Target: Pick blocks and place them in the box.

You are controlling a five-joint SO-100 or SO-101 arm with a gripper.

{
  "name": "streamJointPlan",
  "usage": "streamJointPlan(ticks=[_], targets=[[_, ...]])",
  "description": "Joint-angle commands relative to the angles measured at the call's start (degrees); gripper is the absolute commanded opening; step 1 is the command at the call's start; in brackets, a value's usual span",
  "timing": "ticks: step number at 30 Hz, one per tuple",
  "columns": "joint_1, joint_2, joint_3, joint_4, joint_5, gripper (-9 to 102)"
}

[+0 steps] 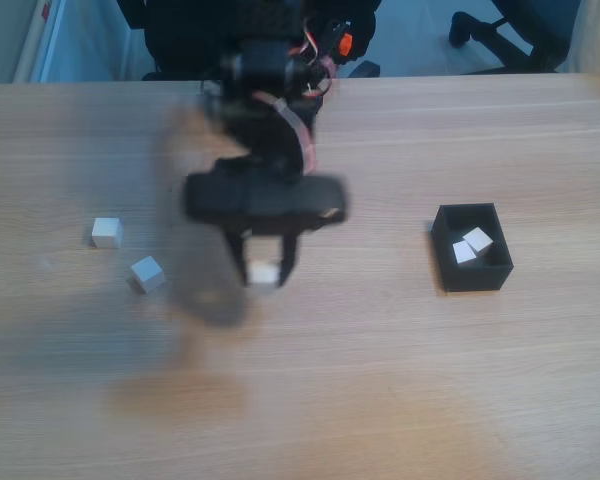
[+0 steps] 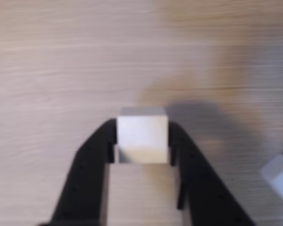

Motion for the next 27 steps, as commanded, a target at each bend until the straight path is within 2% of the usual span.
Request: streamJointPlan(ticks=[1,9,16,20,27], targets=[[-7.21,8.70,1.23,2.11,4.13,2],[-23.82,15.21,0.53,9.23,13.45,0],[-37.18,13.89,-5.36,13.62,25.40,1],[-42.10,9.58,-9.76,14.15,29.79,1],[-45.09,3.78,-12.92,13.45,33.40,4]])
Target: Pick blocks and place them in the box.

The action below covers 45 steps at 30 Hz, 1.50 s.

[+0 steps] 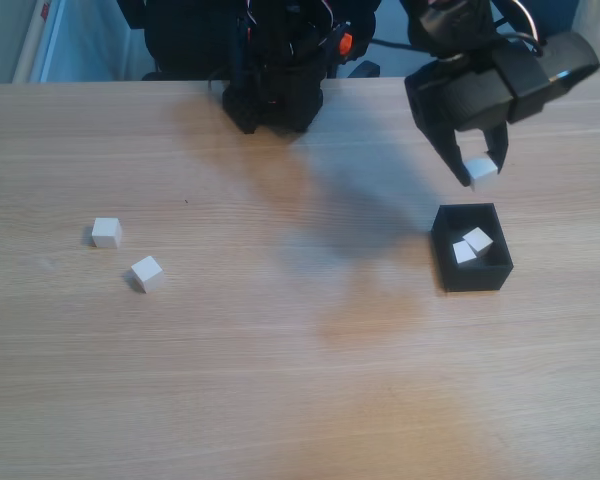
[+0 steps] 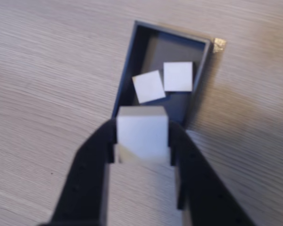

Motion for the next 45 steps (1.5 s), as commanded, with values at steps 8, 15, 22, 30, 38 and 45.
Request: streamJointPlan(ticks=[8,15,22,30,38,45], targets=[[-0.70,-1.32,-3.43,-2.99,1.93,14],[2.11,-0.26,-2.72,-0.09,1.32,14],[14.94,7.73,6.33,1.58,-3.69,13],[34.63,13.71,20.65,-3.52,-18.72,15],[51.24,10.46,20.21,-0.18,-27.77,15],[63.28,7.65,19.86,0.53,-34.80,15]])
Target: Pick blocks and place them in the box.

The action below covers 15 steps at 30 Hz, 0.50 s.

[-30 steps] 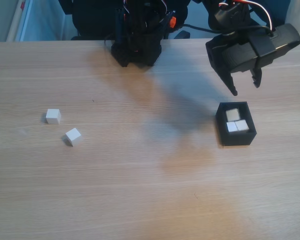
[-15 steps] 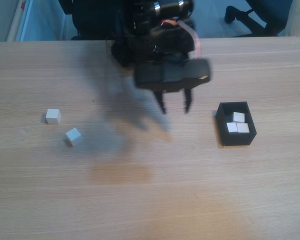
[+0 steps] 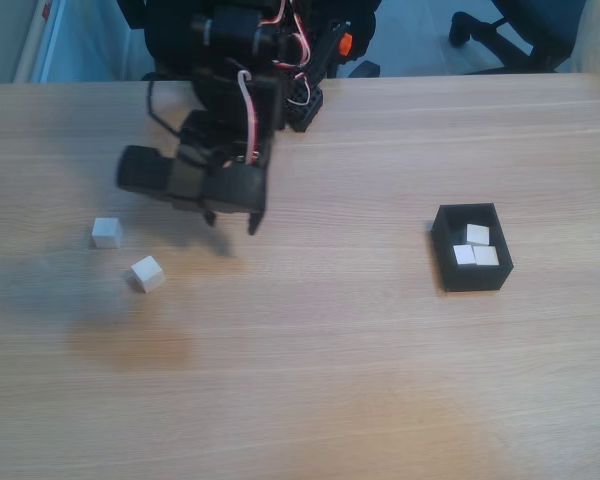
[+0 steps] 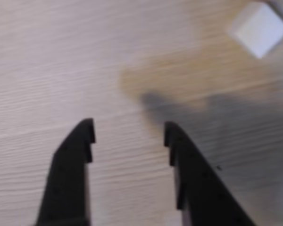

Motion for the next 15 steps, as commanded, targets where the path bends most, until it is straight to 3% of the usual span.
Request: streamJointPlan(ticks=[1,15], targets=[[5.19,-0.44,-1.76,0.35,-3.43,15],[12.66,-12.22,-4.39,-8.17,-7.91,15]])
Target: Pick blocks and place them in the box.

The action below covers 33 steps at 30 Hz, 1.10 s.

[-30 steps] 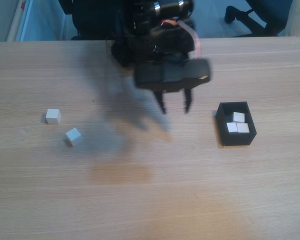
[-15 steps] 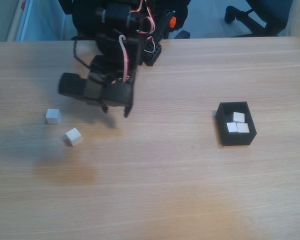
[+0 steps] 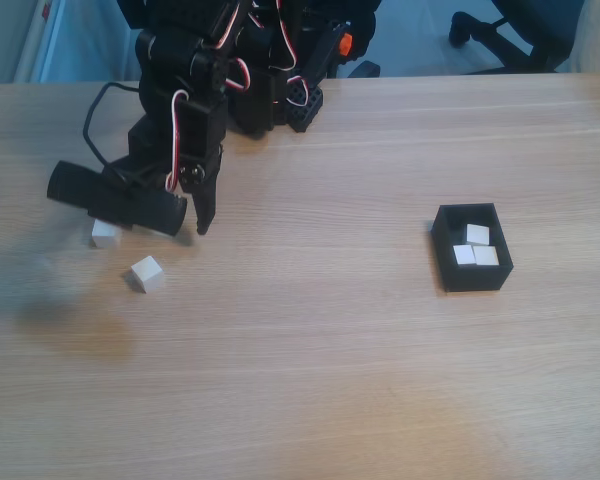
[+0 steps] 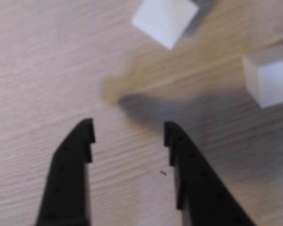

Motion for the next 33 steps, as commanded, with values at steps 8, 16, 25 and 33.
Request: streamJointPlan(ticks=[8,16,25,33], targets=[[1.58,-10.02,-10.90,-5.54,-0.79,16],[1.76,-15.21,-15.56,-8.35,-0.79,16],[1.76,-18.11,-16.52,-9.67,-0.79,16],[1.14,-18.46,-16.52,-9.76,0.79,11]])
